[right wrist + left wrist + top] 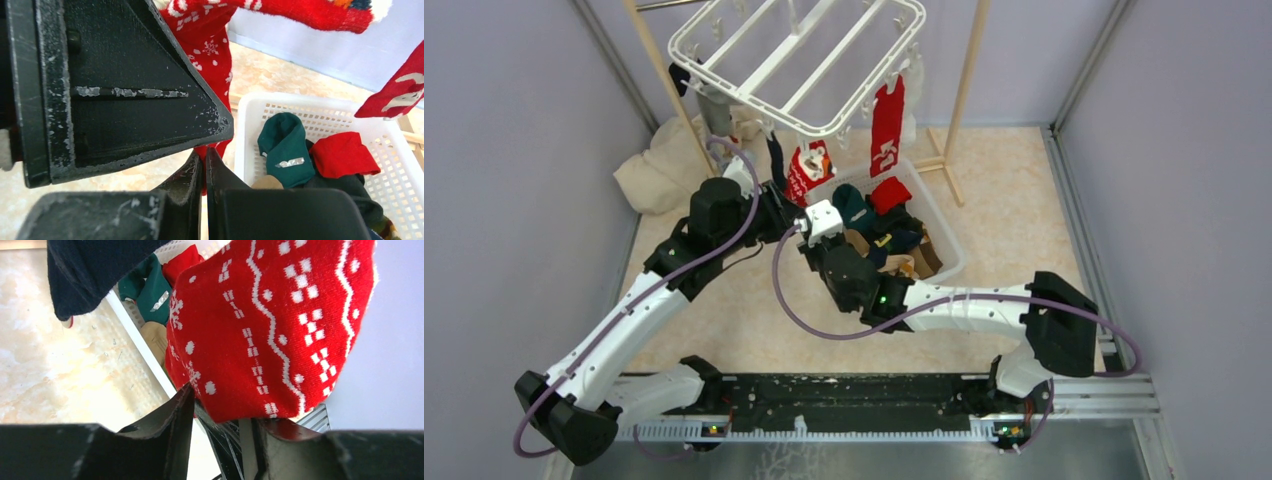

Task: Remove the socks clipped to the hanger
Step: Remove the sock from the hanger.

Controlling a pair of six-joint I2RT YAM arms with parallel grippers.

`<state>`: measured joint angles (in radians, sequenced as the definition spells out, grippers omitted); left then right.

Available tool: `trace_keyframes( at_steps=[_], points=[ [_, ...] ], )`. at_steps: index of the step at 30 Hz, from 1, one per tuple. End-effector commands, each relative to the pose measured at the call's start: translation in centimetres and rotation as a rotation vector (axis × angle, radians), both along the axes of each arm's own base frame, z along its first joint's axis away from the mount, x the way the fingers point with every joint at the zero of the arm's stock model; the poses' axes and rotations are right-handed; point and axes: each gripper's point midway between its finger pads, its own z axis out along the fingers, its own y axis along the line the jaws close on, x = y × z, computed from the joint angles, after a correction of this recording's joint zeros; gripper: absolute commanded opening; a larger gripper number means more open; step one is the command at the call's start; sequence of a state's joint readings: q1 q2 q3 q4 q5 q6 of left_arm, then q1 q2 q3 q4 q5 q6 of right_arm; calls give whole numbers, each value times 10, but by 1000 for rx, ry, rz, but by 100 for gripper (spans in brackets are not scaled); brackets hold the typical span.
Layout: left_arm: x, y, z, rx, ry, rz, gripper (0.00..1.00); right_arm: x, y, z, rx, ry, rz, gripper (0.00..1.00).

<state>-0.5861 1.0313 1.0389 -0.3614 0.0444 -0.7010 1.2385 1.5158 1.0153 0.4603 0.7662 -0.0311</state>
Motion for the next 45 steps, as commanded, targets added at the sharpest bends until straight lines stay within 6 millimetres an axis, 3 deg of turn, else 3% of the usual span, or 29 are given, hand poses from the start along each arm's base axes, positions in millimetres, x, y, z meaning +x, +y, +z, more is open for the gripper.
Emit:
trace_keyframes(
  at_steps=[1,13,23,29,39,45],
  points=[
    [-2,2,8,6,-20,-12,46,-1,-8,31,99,-21,5,0],
    [-12,4,18,29,-42,-56,62,-4,-30,14,122,30,6,0],
    [-25,-3,50,4,-149,-156,74,-8,-49,25,239,117,195,0],
    [-24,-14,65,-21,-215,-230,76,-7,-52,37,297,177,323,0],
    [-11,0,101,-8,-335,-249,76,-10,-56,41,378,272,470,0],
    [-10,1,108,-27,-368,-267,77,-16,-54,42,420,322,557,0]
  ],
)
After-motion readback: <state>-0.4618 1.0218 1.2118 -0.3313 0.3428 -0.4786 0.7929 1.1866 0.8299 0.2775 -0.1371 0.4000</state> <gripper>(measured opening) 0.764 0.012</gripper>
